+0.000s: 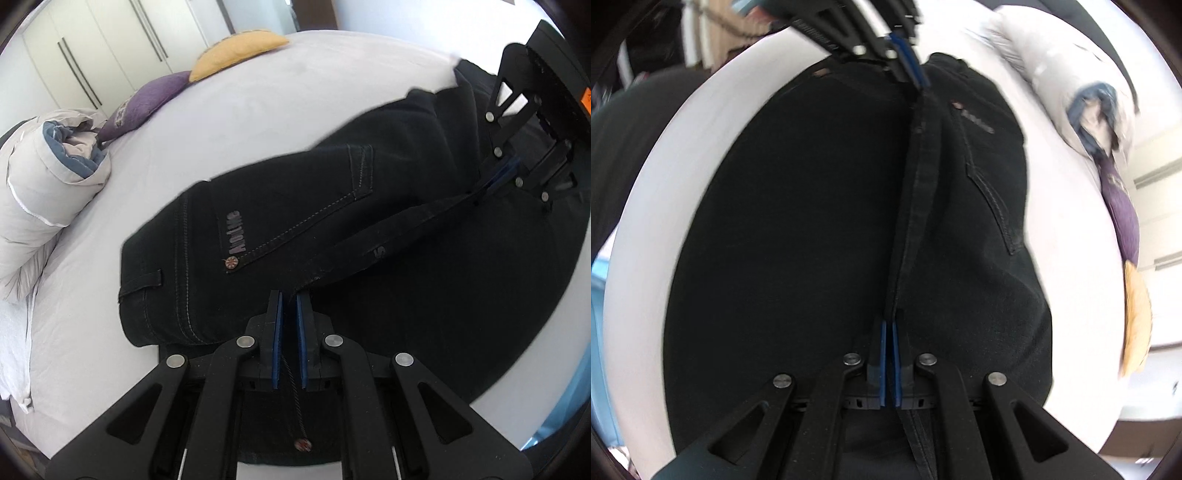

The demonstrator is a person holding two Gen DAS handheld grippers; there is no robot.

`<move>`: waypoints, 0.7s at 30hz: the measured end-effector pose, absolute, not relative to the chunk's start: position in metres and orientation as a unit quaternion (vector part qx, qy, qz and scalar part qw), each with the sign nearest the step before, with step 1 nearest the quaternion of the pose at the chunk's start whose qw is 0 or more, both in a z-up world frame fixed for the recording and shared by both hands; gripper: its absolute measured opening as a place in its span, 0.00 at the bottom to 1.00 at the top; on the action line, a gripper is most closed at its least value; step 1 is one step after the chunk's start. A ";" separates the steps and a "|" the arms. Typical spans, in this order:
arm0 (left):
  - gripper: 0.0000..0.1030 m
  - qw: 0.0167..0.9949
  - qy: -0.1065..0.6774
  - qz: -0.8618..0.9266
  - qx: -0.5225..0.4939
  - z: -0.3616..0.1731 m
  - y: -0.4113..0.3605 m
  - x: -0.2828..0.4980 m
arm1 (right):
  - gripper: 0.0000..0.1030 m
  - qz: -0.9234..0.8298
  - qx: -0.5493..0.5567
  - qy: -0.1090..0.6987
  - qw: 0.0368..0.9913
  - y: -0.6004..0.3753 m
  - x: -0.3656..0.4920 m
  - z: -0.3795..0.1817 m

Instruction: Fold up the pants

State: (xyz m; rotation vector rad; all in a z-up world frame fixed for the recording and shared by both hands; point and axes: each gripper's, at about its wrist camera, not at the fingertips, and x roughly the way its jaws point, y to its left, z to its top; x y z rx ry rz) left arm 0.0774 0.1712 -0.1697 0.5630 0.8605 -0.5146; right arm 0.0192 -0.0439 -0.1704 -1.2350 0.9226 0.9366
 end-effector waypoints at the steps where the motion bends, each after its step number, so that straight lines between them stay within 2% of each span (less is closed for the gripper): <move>1: 0.06 0.837 0.407 -0.246 0.271 -0.173 0.170 0.069 | 0.04 0.406 -0.551 0.396 0.612 -0.044 0.010 -0.173; 9: 0.06 0.826 0.411 -0.262 0.284 -0.192 0.166 0.013 | 0.04 0.399 -0.576 0.386 0.599 -0.046 -0.041 -0.173; 21: 0.06 0.835 0.411 -0.238 0.276 -0.191 0.191 -0.023 | 0.04 0.403 -0.598 0.367 0.587 -0.012 -0.082 -0.174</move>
